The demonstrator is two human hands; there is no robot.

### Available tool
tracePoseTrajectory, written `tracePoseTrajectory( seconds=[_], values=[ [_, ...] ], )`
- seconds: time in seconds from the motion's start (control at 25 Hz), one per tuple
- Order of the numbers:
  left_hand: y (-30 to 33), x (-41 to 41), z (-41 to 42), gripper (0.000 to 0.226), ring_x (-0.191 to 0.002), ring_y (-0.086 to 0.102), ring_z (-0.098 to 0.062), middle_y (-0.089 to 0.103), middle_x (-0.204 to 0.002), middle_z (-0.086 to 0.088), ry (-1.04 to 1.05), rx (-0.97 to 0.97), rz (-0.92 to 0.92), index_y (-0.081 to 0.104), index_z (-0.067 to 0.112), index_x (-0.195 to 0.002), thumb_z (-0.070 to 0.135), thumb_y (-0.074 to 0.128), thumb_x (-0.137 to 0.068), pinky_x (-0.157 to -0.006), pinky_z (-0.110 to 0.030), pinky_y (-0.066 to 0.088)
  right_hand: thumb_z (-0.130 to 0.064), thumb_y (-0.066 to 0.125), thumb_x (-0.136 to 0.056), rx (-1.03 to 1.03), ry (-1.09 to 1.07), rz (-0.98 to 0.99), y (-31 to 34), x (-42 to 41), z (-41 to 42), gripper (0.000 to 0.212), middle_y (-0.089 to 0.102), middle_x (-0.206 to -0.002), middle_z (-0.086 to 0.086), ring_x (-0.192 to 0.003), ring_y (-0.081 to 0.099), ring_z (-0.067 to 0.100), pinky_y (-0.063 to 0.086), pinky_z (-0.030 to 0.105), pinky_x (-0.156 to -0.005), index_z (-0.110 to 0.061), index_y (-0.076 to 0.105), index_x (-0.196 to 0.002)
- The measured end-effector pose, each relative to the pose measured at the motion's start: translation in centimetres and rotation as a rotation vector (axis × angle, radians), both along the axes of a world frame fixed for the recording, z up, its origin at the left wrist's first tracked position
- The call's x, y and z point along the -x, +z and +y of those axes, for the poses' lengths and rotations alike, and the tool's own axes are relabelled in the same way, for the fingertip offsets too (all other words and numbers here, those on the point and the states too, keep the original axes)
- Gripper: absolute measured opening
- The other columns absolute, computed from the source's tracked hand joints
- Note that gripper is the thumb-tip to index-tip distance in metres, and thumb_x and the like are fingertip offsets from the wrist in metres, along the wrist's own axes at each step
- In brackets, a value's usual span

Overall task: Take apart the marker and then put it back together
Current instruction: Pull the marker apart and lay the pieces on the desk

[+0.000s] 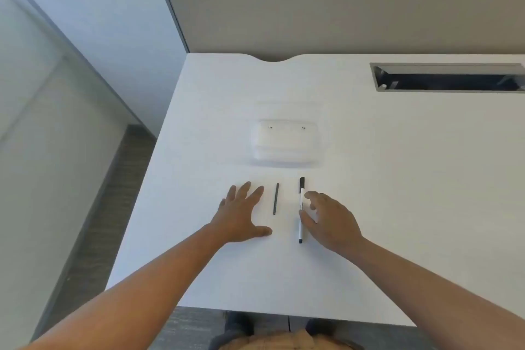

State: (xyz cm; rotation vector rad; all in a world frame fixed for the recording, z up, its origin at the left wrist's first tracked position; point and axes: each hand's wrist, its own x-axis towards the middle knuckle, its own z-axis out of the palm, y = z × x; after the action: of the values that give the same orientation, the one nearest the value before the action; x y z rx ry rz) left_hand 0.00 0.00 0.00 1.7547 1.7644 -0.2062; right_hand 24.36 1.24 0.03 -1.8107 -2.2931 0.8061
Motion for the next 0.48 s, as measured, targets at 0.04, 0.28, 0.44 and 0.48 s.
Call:
tracePoseTrajectory(
  seconds=[0.04, 0.28, 0.44, 0.48],
  values=[
    [-0.1, -0.1, -0.2, 0.116, -0.152, -0.017, -0.032, -0.017, -0.167, 0.003, -0.065, 0.022, 0.033, 0.000, 0.037, -0.157, 0.068, 0.071, -0.071, -0.123, -0.054, 0.010, -0.044, 0.053, -0.096, 0.043, -0.046, 0.035, -0.3, 0.1, 0.2, 0.036, 0.062, -0.101, -0.008, -0.093, 0.063, 0.021, 0.053, 0.038, -0.079, -0.023, 0.054, -0.125],
    [-0.4, -0.2, -0.3, 0.127, -0.150, -0.023, -0.033, -0.022, -0.165, 0.003, -0.139, 0.048, 0.105, -0.003, 0.038, -0.157, 0.057, 0.082, -0.065, -0.122, -0.052, 0.005, -0.038, 0.066, -0.089, 0.230, -0.236, 0.191, -1.8, 0.2, -0.1, 0.023, 0.064, -0.072, -0.007, -0.070, 0.061, 0.014, 0.046, 0.027, -0.064, -0.019, 0.060, -0.101],
    [-0.1, 0.3, 0.0, 0.127, -0.151, -0.022, -0.030, -0.022, -0.165, 0.006, -0.164, 0.073, 0.121, -0.003, 0.041, -0.157, 0.047, 0.085, -0.066, -0.121, -0.052, 0.015, -0.044, 0.072, -0.085, 0.249, -0.263, 0.179, -2.1, 0.2, 0.6, 0.032, 0.055, -0.067, -0.008, -0.064, 0.054, 0.015, 0.043, 0.030, -0.062, -0.014, 0.059, -0.087],
    [0.1, 0.4, 0.0, 0.127, -0.151, -0.022, -0.030, -0.022, -0.165, 0.007, -0.171, 0.084, 0.124, -0.004, 0.041, -0.157, 0.045, 0.085, -0.066, -0.119, -0.052, 0.019, -0.046, 0.071, -0.084, 0.252, -0.263, 0.164, -2.0, 0.3, 0.9, 0.036, 0.055, -0.067, -0.008, -0.063, 0.053, 0.015, 0.042, 0.031, -0.061, -0.012, 0.059, -0.085]
  ],
)
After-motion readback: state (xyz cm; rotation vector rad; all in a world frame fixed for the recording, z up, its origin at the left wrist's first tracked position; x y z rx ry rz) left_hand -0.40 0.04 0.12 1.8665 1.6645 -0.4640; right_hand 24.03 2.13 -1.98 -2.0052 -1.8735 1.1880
